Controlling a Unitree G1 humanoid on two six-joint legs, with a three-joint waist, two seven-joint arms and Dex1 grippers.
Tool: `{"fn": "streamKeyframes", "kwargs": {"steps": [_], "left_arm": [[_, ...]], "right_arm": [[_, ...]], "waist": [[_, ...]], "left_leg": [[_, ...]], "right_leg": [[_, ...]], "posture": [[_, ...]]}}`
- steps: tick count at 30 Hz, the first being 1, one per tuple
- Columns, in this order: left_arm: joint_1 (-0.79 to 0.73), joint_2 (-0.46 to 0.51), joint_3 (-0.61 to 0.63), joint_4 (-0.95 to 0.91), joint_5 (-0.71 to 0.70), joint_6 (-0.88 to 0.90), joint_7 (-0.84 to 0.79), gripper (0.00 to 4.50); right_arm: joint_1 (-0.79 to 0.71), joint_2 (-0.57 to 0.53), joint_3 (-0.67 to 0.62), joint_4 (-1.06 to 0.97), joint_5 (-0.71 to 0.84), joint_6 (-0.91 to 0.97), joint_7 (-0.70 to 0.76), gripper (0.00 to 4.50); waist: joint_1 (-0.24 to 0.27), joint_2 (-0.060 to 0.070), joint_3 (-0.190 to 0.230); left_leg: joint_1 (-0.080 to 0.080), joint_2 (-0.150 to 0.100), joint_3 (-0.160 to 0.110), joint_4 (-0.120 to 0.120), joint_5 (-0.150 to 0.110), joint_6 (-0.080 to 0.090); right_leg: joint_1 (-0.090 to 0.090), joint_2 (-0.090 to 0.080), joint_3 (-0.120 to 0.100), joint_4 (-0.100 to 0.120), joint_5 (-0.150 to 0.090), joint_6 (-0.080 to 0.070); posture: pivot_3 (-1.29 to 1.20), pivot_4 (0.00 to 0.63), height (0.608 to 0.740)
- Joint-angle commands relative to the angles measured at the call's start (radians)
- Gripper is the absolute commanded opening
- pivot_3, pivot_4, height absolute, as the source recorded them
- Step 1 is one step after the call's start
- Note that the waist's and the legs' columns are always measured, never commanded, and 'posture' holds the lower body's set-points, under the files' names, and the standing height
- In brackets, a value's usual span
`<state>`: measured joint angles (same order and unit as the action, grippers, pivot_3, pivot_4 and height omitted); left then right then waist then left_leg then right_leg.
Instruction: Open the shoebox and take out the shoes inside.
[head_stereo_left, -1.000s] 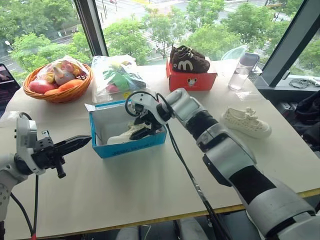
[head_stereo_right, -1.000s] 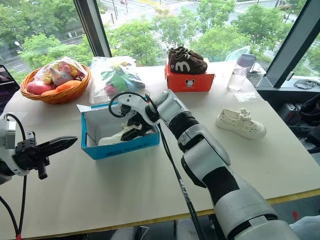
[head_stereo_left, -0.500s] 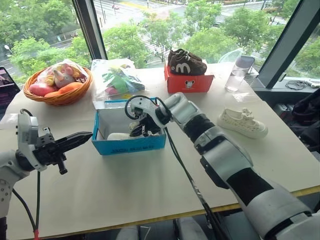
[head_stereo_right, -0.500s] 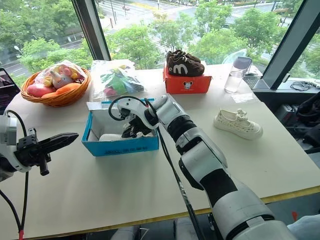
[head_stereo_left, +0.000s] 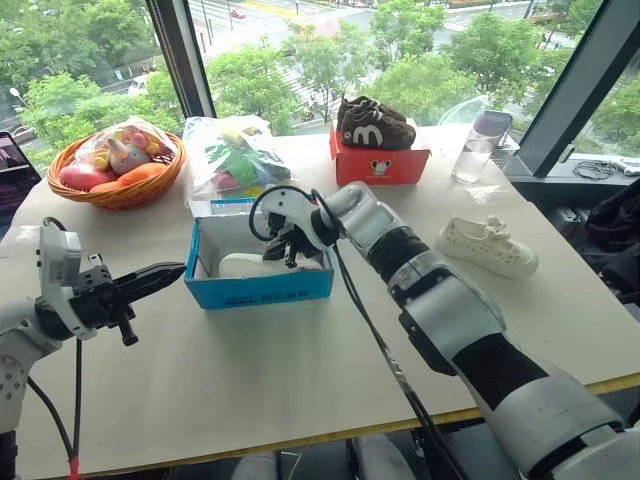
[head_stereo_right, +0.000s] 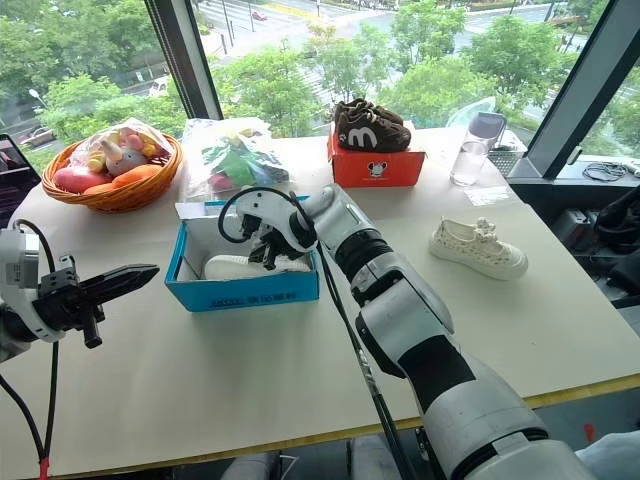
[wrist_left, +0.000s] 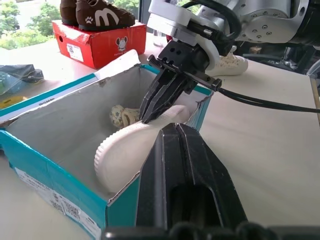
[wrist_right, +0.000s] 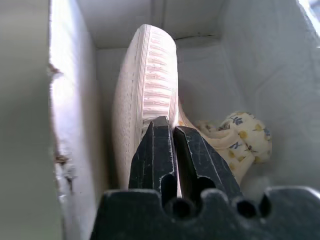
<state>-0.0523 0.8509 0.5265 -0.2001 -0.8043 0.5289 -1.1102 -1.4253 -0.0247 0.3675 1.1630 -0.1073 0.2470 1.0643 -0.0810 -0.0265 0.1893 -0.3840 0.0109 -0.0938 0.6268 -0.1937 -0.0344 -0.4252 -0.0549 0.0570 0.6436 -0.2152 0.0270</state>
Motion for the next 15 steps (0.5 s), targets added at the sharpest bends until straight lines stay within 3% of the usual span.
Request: {"fn": "streamKeyframes", "kwargs": {"steps": [1,2,15], "left_arm": [[-0.013,0.012,0.008,-0.006,0.000,-0.011,0.000,0.00],[-0.013,0.012,0.009,-0.006,0.000,-0.011,-0.001,0.00],[-0.033,0.013,-0.007,0.015,0.012,-0.014,-0.009,0.00]], "right_arm": [[-0.021,-0.013,-0.008,-0.001,-0.025,0.001,0.025,2.00],[-0.025,-0.015,-0.011,-0.009,-0.025,-0.001,0.030,2.32],[-0.029,-0.046,-0.044,-0.041,-0.023,0.084,0.140,2.32]], "waist": [[0.000,0.000,0.000],[0.000,0.000,0.000],[-0.005,0.000,0.000]], "left_leg": [[0.000,0.000,0.000,0.000,0.000,0.000],[0.000,0.000,0.000,0.000,0.000,0.000],[-0.002,0.000,0.000,-0.001,-0.001,-0.001]], "right_leg": [[0.000,0.000,0.000,0.000,0.000,0.000],[0.000,0.000,0.000,0.000,0.000,0.000],[-0.002,0.000,0.000,-0.001,0.000,0.000]], "posture": [[0.00,0.150,0.740],[0.00,0.150,0.740],[0.00,0.150,0.740]]}}
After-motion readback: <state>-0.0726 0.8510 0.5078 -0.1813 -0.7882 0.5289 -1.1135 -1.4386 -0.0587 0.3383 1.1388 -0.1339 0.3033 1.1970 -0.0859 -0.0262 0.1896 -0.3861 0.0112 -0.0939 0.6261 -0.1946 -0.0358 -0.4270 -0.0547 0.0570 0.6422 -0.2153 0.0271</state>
